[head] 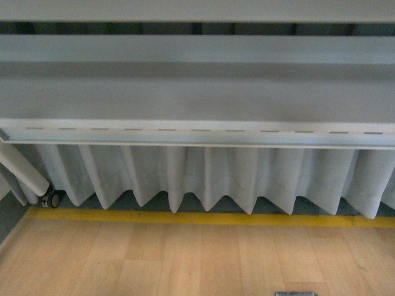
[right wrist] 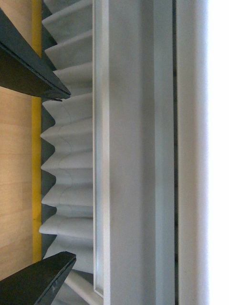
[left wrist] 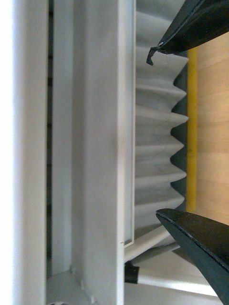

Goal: Wind up and store yellow beetle toy

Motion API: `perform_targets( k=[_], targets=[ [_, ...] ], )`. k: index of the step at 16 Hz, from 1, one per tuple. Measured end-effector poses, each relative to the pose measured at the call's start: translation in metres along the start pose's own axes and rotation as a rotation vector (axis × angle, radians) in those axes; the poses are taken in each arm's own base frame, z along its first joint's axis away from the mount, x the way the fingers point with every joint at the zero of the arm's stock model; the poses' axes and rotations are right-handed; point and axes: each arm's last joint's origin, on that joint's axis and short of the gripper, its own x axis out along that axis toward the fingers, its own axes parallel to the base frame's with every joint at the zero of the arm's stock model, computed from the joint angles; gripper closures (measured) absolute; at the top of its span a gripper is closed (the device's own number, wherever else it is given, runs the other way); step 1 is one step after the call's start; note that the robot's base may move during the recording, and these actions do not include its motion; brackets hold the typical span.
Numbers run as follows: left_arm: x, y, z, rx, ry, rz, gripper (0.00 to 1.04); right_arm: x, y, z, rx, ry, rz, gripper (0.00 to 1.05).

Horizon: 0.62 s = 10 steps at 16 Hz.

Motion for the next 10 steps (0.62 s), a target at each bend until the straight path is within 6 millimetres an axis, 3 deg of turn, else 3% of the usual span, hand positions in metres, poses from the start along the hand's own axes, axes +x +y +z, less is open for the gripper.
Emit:
perform_targets(
  k=[10],
  targets=[
    [0.0,0.0,-0.0001,0.0,0.001,0.0,0.07,0.0,0.0,-0.0001,0.0,0.0,-0.001,0.07]
  ],
)
